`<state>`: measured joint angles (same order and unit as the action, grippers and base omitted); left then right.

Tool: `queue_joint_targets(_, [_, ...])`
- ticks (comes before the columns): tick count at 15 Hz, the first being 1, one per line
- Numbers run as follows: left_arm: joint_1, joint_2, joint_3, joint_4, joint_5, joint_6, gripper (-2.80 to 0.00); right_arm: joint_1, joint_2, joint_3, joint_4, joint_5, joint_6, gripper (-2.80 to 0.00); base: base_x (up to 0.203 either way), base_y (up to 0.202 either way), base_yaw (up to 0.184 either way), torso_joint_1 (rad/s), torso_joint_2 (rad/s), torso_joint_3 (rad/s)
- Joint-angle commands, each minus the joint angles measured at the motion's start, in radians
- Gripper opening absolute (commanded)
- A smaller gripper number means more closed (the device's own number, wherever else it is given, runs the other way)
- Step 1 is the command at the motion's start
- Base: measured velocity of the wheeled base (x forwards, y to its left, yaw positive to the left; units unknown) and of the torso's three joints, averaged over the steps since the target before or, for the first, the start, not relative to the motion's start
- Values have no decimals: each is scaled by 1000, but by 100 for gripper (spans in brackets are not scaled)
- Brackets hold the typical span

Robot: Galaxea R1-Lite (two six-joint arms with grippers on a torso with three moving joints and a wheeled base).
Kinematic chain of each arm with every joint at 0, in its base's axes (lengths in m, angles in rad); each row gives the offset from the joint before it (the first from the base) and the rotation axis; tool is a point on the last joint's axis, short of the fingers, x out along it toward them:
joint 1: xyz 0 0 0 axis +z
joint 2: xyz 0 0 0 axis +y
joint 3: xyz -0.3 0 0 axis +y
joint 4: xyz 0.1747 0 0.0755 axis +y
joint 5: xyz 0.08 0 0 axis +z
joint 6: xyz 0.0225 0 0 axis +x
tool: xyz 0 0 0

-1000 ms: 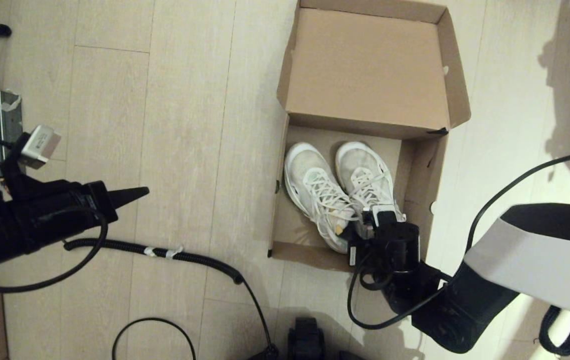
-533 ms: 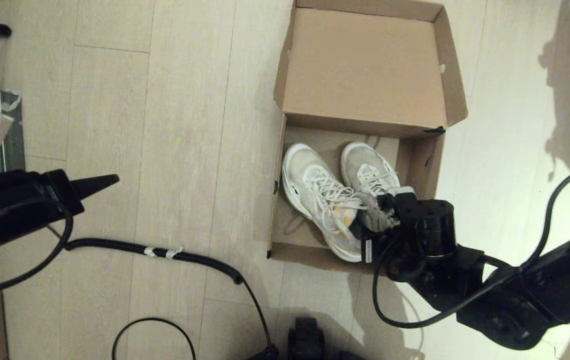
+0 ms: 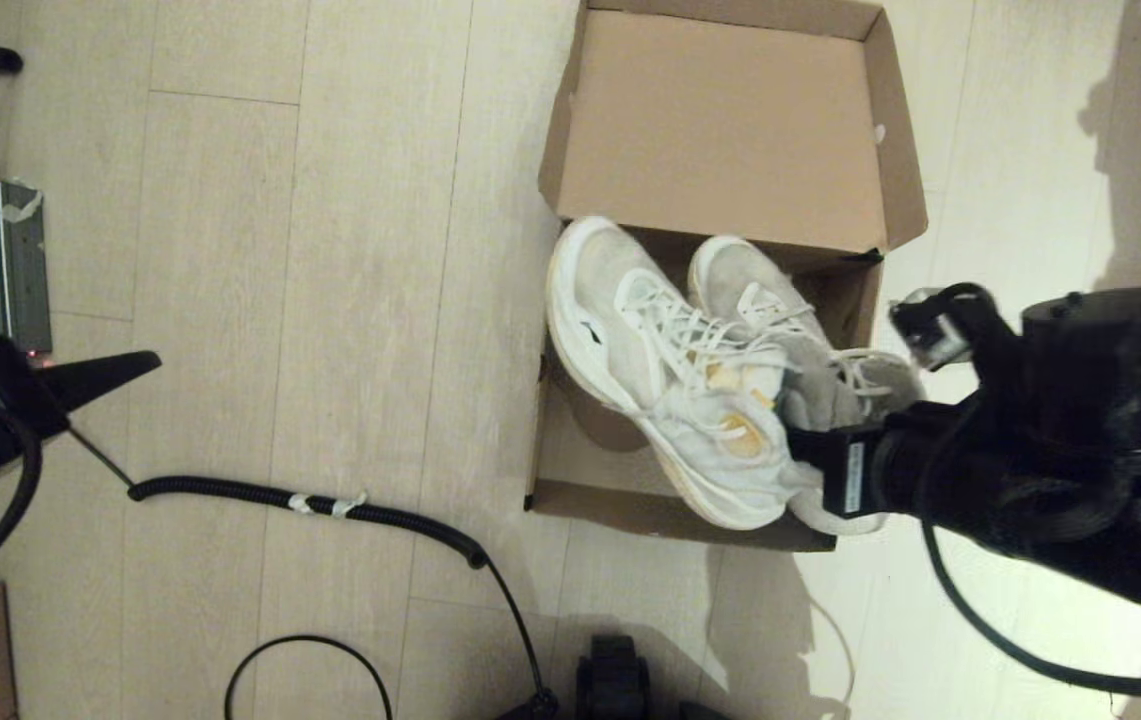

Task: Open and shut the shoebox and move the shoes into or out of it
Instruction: Put the shoes out of the shoe box

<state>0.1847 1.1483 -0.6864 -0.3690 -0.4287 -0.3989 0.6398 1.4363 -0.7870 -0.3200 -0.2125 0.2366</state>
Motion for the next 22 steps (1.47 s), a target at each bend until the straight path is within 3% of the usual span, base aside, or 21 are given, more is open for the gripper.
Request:
queue_joint_targets(1, [0, -88, 29, 28, -2, -75, -280, -4, -192, -30, 85, 19, 2, -280, 0, 0, 0, 0, 0, 0])
queue_joint_targets(4, [-1, -214, 100, 144, -2, -108, -280, -77, -377, -65, 220, 34, 3, -280, 0, 0, 0, 0, 0, 0])
queue_joint_targets(8, [-2, -320, 126, 320, -2, -110, -280, -379, -454, -74, 287, 1, -32, -280, 0, 0, 0, 0, 0, 0])
queue_joint_targets(14, [-2, -299, 180, 311, -5, -110, -280, -755, -158, -317, 296, -86, -44, -280, 0, 0, 0, 0, 0, 0])
queue_joint_targets(18, [-2, -238, 174, 269, -7, -110, -280, -932, 54, -409, 215, -103, 45, -280, 0, 0, 0, 0, 0, 0])
queue_joint_targets(19, [-3, -221, 175, 248, -7, -110, -280, -970, 92, -426, 204, -101, 76, -280, 0, 0, 0, 0, 0, 0])
queue_joint_targets(22, [-7, -191, 169, 222, -24, -109, -280, -985, 183, -398, 191, -75, 104, -280, 0, 0, 0, 0, 0, 0])
